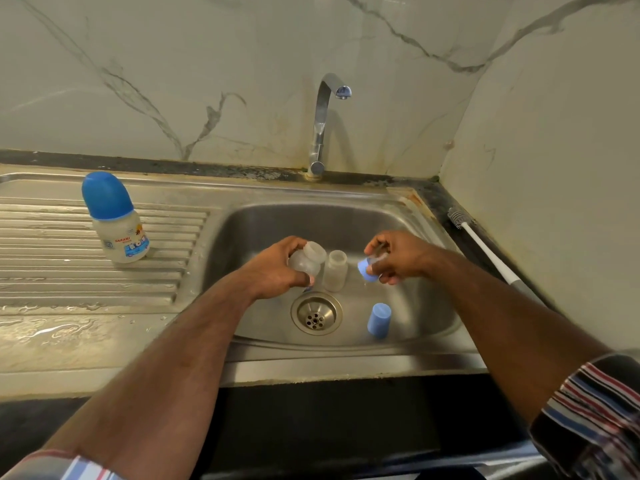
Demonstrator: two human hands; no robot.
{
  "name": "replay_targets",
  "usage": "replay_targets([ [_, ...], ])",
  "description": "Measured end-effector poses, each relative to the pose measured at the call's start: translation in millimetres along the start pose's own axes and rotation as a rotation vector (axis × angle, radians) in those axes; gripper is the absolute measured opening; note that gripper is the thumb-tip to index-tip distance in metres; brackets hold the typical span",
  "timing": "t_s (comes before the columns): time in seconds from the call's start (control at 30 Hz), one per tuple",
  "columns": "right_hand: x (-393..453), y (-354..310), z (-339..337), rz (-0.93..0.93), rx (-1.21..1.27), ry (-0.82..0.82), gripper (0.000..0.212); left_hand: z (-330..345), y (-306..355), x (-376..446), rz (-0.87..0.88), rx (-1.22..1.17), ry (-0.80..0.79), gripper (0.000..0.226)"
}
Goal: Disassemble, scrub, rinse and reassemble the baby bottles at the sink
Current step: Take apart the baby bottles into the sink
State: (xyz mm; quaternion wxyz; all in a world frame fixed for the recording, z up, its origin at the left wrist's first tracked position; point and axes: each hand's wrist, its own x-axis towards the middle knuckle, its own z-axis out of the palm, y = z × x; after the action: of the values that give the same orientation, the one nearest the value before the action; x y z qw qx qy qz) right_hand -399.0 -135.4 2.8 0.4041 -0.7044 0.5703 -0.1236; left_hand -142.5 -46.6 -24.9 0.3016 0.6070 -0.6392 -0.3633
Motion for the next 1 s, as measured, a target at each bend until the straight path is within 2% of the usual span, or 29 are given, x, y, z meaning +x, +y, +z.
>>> replay_targets([
  [0.23,18.8,20.0,8.2,-0.009,-0.565,-0.112,0.038,3.0,-1.4,1.6,0.004,0.04,-0.022,0.058],
  [0.43,40.2,20.2,21.6,-0.042,-0.861,-0.164,0.03,4.4,-1.0,2.4,0.016,0.036,-0.029,0.059],
  [0.57,53.1,28.9,33.6,0.013,-0.917,-0.253,0.031,5.5,-2.1,3.6,0.011,0.043,-0.04,0.061],
  [0.83,53.4,37.1,41.1,0.009,-1.021,-0.399,0.039,5.2,-2.2,4.1,0.021,0.045,-0.064,0.06],
  [0.93,49.2,38.7,37.7,0.088,-0.909,-0.447,0.037,5.9,-1.8,4.3,0.02,0.05,-0.067,0.061],
  [1.0,46.8,36.0,33.8,0.124,-0.792,-0.419,0.046,6.0,-1.2,3.5,0.019,0.045,-0.069,0.061],
])
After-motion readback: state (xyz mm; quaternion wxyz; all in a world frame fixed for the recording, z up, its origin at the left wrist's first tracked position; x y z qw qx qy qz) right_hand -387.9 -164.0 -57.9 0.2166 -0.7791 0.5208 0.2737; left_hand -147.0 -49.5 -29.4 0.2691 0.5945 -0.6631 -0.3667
